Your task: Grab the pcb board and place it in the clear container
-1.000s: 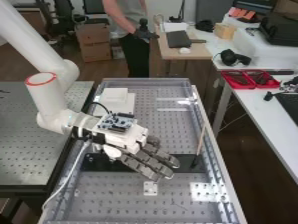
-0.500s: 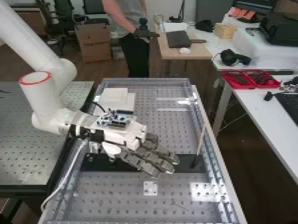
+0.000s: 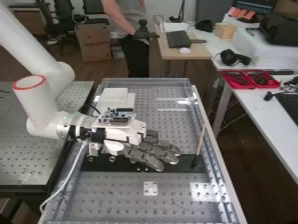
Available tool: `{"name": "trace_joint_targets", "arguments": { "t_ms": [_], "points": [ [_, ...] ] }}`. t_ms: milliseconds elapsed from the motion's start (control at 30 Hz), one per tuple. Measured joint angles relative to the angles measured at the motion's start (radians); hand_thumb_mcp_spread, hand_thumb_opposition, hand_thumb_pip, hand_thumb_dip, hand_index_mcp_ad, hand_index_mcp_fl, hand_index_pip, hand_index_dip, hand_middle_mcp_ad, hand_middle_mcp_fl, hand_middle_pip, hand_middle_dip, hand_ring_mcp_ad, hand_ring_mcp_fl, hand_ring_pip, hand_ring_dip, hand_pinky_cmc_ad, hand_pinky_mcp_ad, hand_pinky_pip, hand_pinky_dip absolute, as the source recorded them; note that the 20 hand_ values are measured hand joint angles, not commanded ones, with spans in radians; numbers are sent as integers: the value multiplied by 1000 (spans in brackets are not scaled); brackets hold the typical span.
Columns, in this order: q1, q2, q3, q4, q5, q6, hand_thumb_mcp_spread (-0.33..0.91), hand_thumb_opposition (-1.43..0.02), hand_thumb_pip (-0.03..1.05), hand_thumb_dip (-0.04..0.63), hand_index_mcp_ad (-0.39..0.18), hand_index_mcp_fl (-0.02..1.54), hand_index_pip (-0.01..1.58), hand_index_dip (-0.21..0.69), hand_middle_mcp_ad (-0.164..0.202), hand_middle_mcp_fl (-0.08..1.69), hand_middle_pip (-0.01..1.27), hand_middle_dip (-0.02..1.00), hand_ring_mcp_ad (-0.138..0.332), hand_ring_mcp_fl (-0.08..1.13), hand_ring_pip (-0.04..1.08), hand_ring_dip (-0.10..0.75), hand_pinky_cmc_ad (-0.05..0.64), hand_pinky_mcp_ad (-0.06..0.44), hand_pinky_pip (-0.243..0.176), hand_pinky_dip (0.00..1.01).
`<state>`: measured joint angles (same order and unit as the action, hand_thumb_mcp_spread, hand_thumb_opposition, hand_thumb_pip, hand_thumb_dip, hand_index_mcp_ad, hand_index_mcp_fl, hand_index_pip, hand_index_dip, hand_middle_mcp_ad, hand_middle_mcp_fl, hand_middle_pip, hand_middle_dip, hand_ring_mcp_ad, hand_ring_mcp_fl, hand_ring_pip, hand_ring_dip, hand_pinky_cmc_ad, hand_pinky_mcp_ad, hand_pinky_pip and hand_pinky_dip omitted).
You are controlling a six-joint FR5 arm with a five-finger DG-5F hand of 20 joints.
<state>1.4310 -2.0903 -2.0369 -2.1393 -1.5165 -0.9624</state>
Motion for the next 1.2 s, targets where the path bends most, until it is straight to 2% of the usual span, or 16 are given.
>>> {"name": "trace_joint_targets", "arguments": {
  "t_ms": [600, 1200],
  "points": [
    [-51, -30, 19, 9, -126, -20, 478, -827, 764, 253, -49, 10, 1557, 72, 72, 99, 131, 173, 213, 0, 126, 23, 293, 183, -93, 620],
    [-74, -50, 43, 4, -153, -13, 478, -827, 764, 253, -49, 101, 1557, 70, 72, 101, 131, 173, 213, 2, 131, 23, 297, 183, -93, 651]
  ]
}}
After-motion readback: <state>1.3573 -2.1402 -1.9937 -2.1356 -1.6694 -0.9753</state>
